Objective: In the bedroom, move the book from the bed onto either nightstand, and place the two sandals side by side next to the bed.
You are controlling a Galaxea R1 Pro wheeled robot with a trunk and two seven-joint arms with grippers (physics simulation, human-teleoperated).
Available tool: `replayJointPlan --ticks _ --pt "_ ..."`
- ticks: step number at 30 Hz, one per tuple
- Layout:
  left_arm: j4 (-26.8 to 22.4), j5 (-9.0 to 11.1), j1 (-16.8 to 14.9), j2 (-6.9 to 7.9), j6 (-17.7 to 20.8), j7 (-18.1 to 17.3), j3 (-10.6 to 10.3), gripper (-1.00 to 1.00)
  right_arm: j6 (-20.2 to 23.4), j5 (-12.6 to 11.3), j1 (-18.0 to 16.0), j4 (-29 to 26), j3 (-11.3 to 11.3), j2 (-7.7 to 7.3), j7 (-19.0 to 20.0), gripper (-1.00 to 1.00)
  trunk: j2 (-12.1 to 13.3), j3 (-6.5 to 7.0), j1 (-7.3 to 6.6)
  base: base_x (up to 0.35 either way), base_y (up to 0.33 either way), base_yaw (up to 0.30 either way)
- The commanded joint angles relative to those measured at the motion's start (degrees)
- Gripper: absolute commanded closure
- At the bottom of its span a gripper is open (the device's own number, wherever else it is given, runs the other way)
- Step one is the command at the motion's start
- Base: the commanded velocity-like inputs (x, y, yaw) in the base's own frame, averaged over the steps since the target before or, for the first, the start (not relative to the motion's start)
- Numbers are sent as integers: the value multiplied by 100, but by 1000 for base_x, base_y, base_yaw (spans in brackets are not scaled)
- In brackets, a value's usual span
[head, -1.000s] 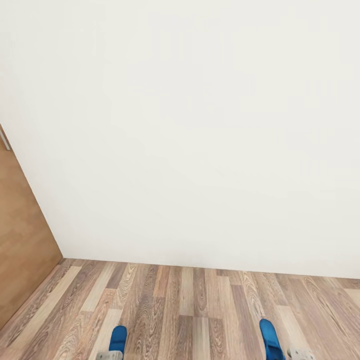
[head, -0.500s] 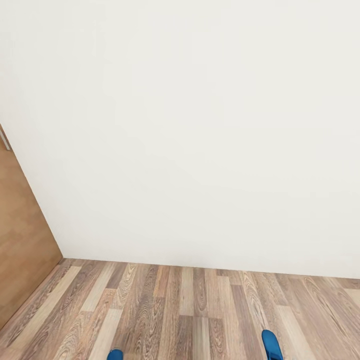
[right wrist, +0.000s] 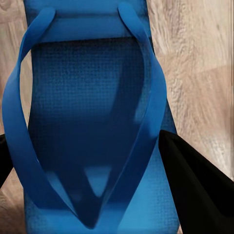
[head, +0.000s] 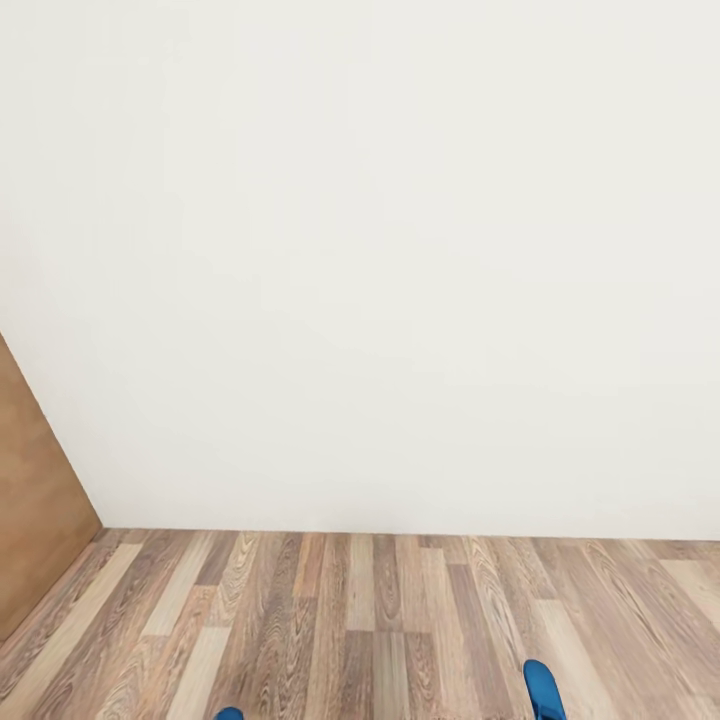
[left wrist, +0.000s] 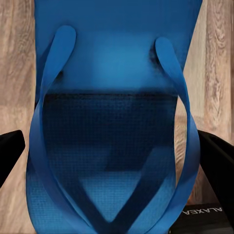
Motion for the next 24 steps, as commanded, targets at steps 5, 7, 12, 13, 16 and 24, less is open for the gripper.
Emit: replayJointPlan --ticks 5,7,12,13,16,24 --pt "5 56 -3 2 -19 -18 -49 100 -37 -42 -12 30 -16 -1 29 100 -3 -6 0 0 0 -296" --pt "5 56 -3 2 -19 -18 -49 100 -37 -42 -12 30 -16 -1 29 100 -3 -6 0 0 0 -299" --pt "5 56 -3 2 -19 -18 -49 100 -37 -42 -12 30 -16 -1 29 100 -3 -6 0 0 0 -300" --pt "5 56 -3 2 -19 -18 -49 100 -37 -42 -12 30 -16 -1 29 100 -3 -6 0 0 0 -300" --pt "5 56 -3 2 -19 -18 -49 100 -33 -42 -12 30 -16 1 29 100 -3 -6 0 0 0 -300" --pt "5 56 -3 10 -19 -9 -49 100 -37 -50 111 39 -16 511 22 100 -3 -6 0 0 0 -300"
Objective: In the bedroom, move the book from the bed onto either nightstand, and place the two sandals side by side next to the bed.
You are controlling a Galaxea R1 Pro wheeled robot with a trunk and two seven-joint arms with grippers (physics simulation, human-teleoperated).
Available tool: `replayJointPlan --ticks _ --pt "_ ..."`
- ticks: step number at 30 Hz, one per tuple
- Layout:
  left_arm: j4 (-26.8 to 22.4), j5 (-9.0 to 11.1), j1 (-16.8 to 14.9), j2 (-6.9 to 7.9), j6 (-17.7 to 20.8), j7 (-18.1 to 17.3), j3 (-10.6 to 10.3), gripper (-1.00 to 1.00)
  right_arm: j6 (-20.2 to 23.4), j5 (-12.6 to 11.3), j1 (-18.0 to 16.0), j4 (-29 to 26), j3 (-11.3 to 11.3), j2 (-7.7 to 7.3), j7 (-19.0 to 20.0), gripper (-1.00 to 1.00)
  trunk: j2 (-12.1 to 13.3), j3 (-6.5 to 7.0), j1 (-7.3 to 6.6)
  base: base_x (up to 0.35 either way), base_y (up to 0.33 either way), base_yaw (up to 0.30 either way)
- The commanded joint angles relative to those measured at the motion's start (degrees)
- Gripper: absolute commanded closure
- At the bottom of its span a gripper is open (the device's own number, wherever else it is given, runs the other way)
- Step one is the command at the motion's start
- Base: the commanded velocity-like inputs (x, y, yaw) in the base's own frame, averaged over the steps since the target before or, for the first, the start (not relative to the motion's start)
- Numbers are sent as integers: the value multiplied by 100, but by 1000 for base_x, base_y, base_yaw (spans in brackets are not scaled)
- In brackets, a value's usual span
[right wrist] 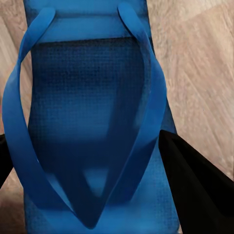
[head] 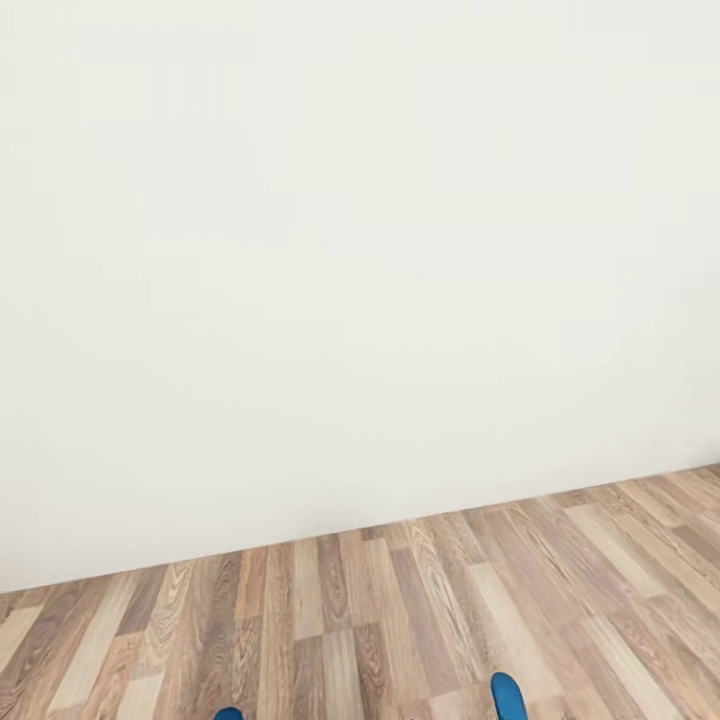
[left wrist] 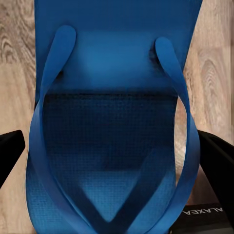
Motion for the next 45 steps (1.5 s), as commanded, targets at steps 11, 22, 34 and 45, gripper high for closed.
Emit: replayJointPlan --ticks 11,22,34,45 --pt "5 56 6 3 -19 -18 -49 100 -47 -85 721 7 -47 193 27 100 -3 -4 0 0 0 -300" --pt "5 56 7 3 -19 -10 -49 100 -48 -106 727 7 -50 186 28 100 -3 -4 0 0 0 -300" --pt "7 56 7 3 -19 -12 -49 100 -49 -110 727 7 -50 184 34 100 -3 -2 0 0 0 -300" --pt "6 56 7 1 -19 -11 -49 100 -47 -112 727 7 -52 184 34 100 -3 25 0 0 0 -300"
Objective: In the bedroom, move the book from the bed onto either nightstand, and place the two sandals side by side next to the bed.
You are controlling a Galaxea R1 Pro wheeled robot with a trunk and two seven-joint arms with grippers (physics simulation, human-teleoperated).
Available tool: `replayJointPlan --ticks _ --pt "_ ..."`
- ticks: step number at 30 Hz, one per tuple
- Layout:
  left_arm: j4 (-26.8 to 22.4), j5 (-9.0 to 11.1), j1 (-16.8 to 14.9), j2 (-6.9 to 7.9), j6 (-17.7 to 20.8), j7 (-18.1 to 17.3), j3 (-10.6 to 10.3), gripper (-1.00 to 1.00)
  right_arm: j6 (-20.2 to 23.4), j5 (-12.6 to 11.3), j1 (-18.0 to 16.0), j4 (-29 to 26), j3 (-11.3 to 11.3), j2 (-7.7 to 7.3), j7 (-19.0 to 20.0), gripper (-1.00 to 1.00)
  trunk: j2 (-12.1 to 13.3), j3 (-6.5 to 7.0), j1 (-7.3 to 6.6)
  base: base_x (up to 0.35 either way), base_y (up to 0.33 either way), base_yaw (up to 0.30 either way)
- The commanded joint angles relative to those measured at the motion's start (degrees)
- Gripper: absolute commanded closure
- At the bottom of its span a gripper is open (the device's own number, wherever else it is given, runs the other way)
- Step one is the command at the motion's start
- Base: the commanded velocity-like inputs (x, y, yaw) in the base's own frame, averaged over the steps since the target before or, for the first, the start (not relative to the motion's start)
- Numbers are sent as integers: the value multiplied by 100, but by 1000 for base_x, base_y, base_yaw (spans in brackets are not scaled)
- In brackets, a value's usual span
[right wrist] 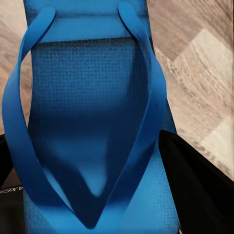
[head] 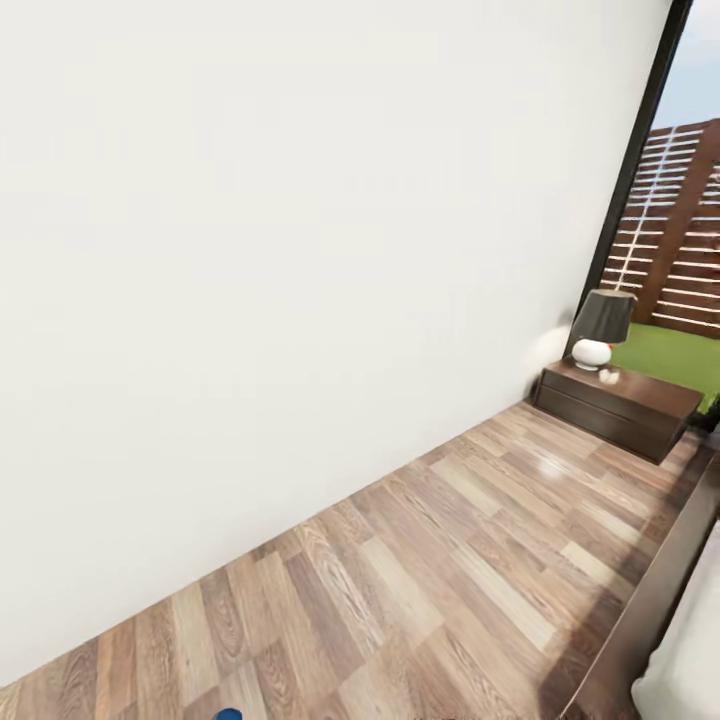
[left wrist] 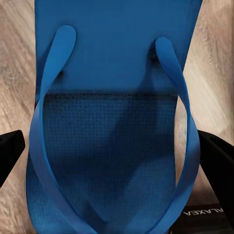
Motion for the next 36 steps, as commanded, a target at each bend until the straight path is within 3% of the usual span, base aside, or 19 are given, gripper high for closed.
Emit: replayJointPlan --ticks 1,36 --pt "5 56 -3 3 -19 -19 -49 100 -37 -42 -12 30 -15 -1 31 100 -3 -3 0 0 0 -300" --pt "6 56 2 -4 -19 -23 -58 100 -37 -46 -12 30 -18 -1 31 100 -3 87 0 0 0 -300"
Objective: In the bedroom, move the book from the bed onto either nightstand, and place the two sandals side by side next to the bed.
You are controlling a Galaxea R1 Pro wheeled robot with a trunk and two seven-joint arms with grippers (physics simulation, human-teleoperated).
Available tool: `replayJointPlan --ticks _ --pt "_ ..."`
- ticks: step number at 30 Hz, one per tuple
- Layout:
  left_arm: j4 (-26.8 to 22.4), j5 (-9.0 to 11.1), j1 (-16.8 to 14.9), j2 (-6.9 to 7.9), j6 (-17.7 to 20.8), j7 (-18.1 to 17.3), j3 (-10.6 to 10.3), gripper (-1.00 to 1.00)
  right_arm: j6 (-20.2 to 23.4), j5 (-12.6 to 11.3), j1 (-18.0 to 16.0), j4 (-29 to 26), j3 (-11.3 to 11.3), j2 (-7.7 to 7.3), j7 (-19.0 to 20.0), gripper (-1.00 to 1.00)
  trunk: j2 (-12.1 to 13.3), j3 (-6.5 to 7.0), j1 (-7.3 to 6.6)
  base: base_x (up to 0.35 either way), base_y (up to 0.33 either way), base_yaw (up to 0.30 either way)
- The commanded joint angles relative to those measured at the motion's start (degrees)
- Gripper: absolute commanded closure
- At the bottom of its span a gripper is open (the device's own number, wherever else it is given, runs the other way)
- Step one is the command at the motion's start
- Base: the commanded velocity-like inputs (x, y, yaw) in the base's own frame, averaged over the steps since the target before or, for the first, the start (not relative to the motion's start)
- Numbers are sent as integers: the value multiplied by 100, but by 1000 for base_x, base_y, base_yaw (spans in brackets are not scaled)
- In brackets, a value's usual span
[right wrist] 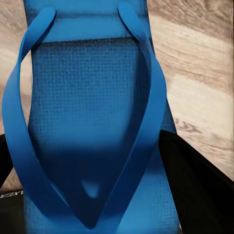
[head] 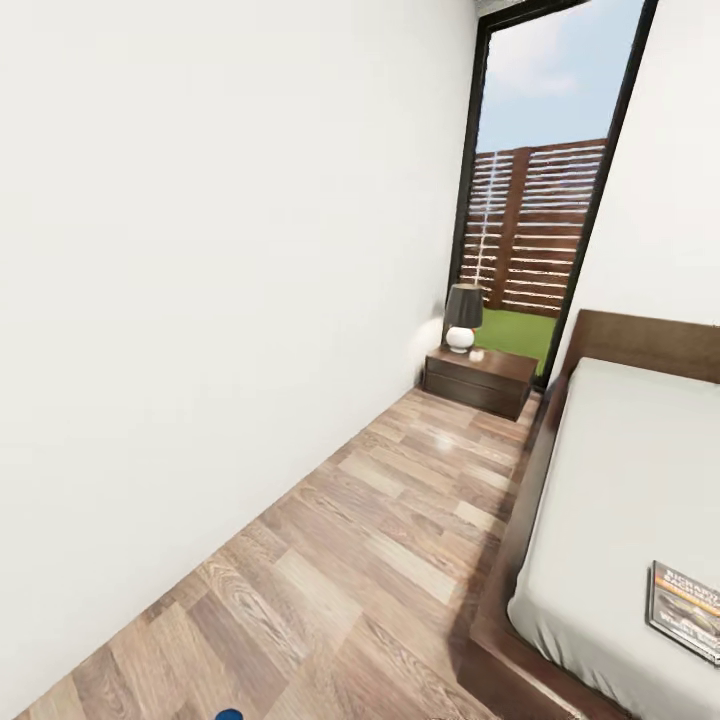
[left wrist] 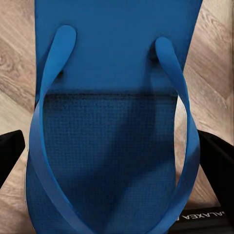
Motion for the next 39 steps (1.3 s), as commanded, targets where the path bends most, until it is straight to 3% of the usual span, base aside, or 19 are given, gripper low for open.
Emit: replayJointPlan --ticks 1,39 --pt "4 56 -2 3 -19 -19 -49 100 -37 -42 -12 30 -16 -1 31 100 -3 -3 0 0 0 -300" --pt "4 56 -2 3 -10 -19 -49 100 -36 -42 -12 28 -16 -1 31 100 -3 23 0 0 0 -300"
